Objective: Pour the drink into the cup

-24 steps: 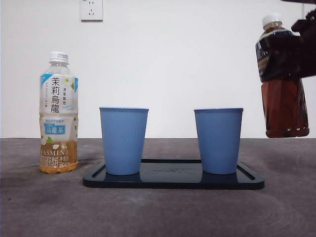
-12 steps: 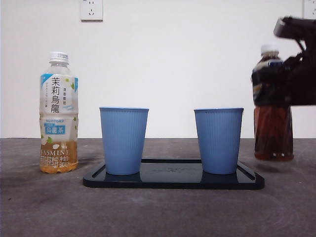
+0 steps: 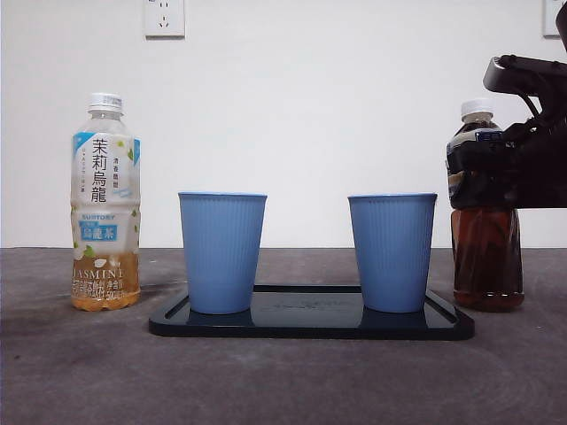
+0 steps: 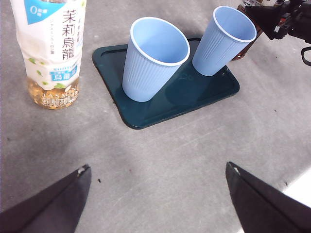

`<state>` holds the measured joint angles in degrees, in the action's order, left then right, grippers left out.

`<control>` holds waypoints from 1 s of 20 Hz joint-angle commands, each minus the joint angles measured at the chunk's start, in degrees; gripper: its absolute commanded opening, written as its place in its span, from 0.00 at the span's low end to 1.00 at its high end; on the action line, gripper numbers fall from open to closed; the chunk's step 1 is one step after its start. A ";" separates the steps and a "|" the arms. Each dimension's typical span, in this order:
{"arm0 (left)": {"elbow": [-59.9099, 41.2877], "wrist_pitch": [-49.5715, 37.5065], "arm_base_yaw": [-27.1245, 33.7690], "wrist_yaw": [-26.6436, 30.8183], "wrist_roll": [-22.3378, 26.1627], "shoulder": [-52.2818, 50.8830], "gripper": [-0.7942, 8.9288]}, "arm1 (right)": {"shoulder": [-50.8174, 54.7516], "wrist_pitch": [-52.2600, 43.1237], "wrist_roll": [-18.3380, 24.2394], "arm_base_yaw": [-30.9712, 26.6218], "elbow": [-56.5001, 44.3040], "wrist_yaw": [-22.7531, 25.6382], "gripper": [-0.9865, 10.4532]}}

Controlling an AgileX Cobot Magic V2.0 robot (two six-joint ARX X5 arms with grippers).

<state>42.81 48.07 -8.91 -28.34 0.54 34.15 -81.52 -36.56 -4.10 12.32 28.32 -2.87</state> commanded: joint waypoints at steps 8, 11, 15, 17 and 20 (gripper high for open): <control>1.18 -0.46 -0.17 0.00 0.31 0.28 0.54 | 0.00 0.98 2.01 0.15 1.14 1.60 0.41; 1.18 -0.42 -0.17 0.00 0.31 0.28 0.54 | 0.02 1.07 1.97 0.15 1.14 1.60 0.42; 1.18 -0.42 -0.17 0.00 0.31 0.28 0.54 | 0.98 1.31 1.97 0.17 1.14 1.62 0.44; 1.18 -0.46 -0.17 0.00 0.31 0.28 0.54 | 2.14 2.23 1.97 0.17 1.14 1.64 0.44; 1.18 -0.52 -0.17 0.02 0.33 0.28 0.54 | 4.37 4.52 1.97 0.17 1.14 1.88 0.46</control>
<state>42.81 48.07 -8.91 -28.34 0.54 34.15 -76.75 -31.64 -2.74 12.32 28.49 -1.28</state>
